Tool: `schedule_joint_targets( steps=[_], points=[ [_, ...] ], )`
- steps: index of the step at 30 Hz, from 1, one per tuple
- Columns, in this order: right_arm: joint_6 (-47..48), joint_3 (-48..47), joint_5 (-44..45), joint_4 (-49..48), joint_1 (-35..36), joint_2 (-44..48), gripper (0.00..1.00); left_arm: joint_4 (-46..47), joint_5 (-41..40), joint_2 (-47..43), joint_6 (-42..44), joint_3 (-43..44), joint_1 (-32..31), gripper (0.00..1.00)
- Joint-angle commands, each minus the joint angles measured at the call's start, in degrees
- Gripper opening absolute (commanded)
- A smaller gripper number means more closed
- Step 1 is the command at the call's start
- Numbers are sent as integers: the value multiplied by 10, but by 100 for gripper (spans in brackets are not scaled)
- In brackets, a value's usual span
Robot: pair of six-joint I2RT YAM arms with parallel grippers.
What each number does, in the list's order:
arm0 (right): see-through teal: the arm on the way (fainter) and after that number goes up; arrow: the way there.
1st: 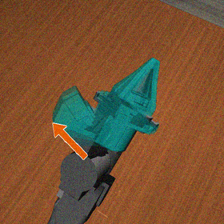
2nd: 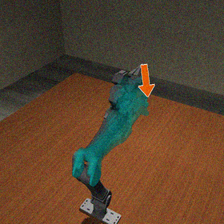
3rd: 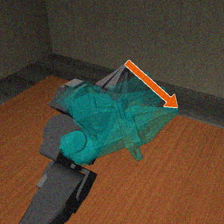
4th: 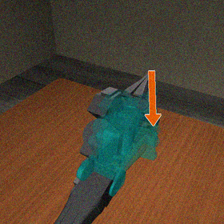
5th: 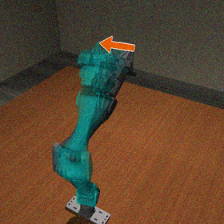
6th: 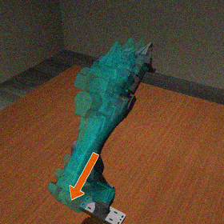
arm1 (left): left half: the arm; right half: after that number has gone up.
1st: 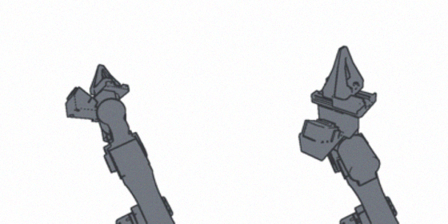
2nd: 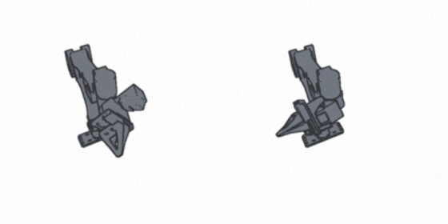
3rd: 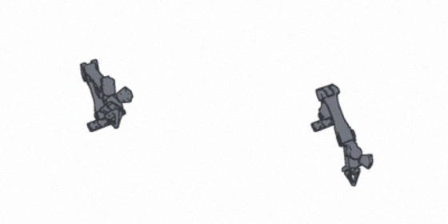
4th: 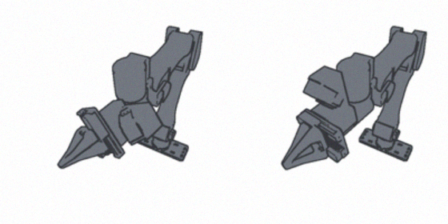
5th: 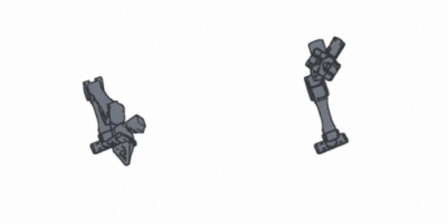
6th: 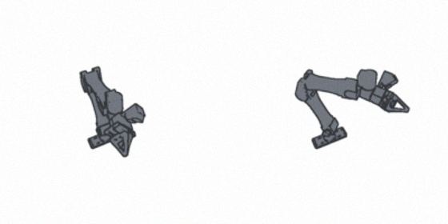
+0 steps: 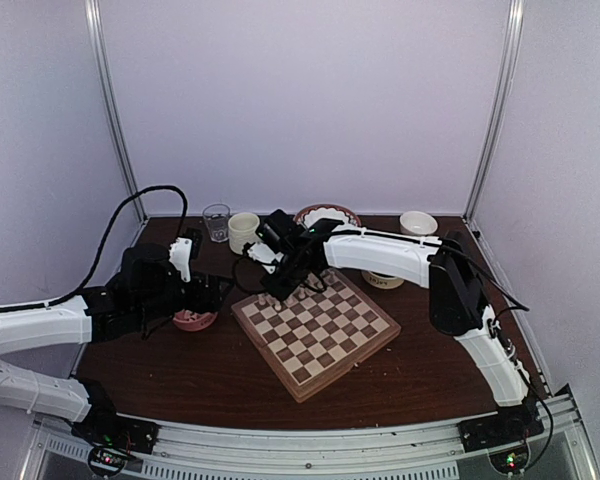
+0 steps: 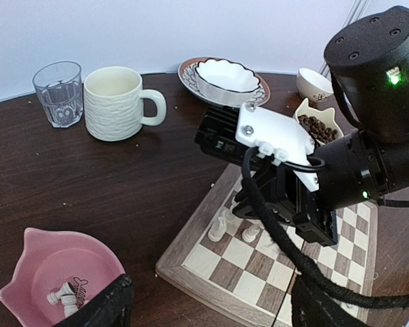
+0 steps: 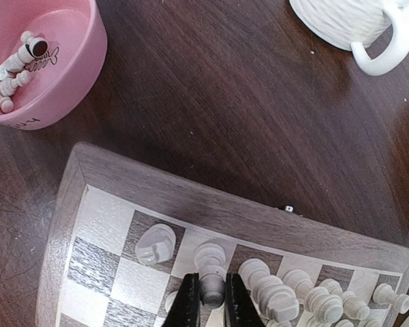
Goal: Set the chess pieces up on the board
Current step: Place the bishop on f1.
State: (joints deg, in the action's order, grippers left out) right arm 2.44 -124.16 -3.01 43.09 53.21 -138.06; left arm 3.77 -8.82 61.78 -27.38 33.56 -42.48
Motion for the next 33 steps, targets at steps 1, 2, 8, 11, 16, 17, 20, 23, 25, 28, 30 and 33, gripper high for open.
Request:
schedule_joint_targets(
  steps=[1, 2, 8, 11, 16, 17, 20, 23, 25, 28, 30, 33],
  points=[
    [1, -15, -10, 6, -4, -9, 4, 15, -3, -8, 0, 14, 1, 80],
    [2, -15, -10, 6, -4, -10, 4, 15, -3, -8, 1, 14, 1, 80],
    [2, -16, -9, 8, -4, -11, 7, 15, -3, -8, 0, 15, 1, 80],
    [2, -17, -10, 8, -4, -10, 11, 15, -3, -7, 0, 15, 1, 80],
    [2, -21, -10, 11, -4, -9, 19, 15, -3, -7, 0, 15, 2, 80],
    [2, -21, -10, 12, -4, -9, 18, 15, -3, -7, 1, 14, 1, 80],
    [2, -22, -9, 13, -4, -9, 18, 15, -3, -6, 1, 15, 1, 80],
    [1, -22, -10, 12, -4, -8, 19, 15, -3, -7, 0, 15, 1, 80],
    [1, -22, -11, 11, -3, -9, 19, 15, -3, -7, 0, 15, 1, 80],
    [0, -24, -12, 11, -4, -8, 17, 15, -3, -8, 0, 15, 1, 80],
    [-1, -24, -13, 10, -4, -9, 14, 15, -3, -7, 0, 15, 1, 80],
    [-1, -24, -13, 9, -4, -10, 12, 15, -3, -8, 0, 15, 1, 80]
  ],
)
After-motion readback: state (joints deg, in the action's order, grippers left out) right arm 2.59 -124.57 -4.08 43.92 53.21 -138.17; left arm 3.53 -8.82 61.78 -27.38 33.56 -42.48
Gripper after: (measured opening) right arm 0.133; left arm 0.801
